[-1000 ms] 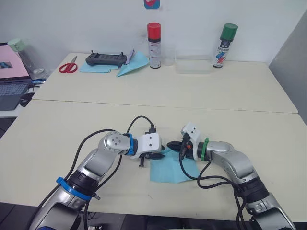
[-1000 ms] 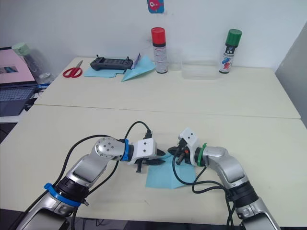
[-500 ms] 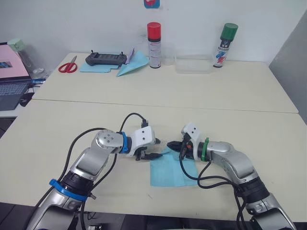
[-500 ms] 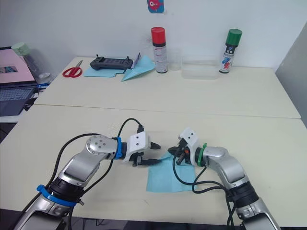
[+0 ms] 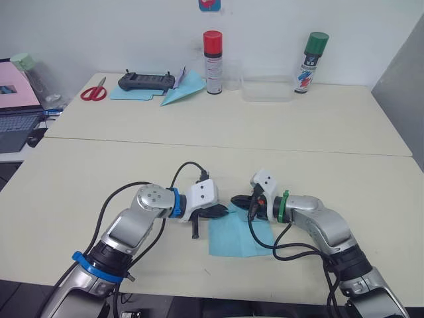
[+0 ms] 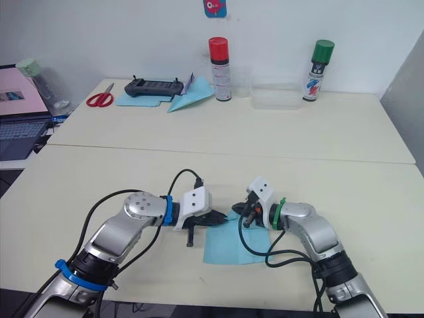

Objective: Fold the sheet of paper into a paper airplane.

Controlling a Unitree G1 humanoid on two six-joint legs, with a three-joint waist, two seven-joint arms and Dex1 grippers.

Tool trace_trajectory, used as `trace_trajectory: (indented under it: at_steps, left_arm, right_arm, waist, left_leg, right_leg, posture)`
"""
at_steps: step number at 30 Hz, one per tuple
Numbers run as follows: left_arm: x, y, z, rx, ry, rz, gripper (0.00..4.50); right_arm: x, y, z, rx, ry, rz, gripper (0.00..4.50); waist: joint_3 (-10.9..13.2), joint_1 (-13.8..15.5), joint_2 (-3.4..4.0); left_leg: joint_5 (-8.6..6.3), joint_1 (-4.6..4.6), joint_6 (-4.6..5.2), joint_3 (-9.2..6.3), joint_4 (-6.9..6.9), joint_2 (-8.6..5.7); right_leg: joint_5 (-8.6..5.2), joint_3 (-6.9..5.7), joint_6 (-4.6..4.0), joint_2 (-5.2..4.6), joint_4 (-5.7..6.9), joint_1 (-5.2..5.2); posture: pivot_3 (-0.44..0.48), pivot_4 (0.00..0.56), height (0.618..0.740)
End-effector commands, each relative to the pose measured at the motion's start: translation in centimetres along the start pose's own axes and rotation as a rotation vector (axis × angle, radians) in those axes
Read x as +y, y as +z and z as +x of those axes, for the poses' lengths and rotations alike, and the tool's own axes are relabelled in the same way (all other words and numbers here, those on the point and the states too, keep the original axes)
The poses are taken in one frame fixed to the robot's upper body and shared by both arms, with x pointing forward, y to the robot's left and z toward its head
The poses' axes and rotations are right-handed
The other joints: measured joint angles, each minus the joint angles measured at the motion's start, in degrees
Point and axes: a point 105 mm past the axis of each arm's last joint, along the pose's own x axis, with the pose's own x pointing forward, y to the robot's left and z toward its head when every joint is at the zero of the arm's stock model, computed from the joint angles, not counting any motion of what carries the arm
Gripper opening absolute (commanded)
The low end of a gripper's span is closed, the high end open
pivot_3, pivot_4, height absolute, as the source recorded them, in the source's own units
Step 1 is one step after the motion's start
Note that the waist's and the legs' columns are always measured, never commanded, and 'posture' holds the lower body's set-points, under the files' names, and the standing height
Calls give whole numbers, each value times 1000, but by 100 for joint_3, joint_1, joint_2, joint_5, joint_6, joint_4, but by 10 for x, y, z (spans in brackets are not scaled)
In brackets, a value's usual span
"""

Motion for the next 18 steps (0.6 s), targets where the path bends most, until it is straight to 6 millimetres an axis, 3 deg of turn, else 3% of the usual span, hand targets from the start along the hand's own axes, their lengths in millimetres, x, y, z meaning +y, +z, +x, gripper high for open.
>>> trace_trajectory:
  at_steps: [1, 11, 18]
  left_arm:
    - [-6, 8, 3, -11, -30, 55, 10]
    - [-11, 0, 16, 35, -66, 116, 10]
    - [-10, 1, 15, 32, -65, 116, 10]
  right_arm:
    - [-2, 2, -2, -4, -14, -6, 0]
    - [9, 8, 0, -28, 37, 12, 0]
    - [16, -3, 1, 31, 66, -5, 0]
  waist:
    - [0, 0, 0]
    - [0, 4, 0]
    - [0, 11, 0]
  left_leg:
    - [0, 0, 0, 0, 0, 0]
    - [0, 1, 0, 0, 0, 0]
    - [0, 1, 0, 0, 2, -2]
  right_leg:
    - [0, 0, 0, 0, 0, 0]
    - [0, 0, 0, 0, 1, 1]
    - [0, 0, 0, -1, 0, 3]
  posture:
    - [0, 150, 740]
    - [0, 150, 740]
    - [0, 150, 740]
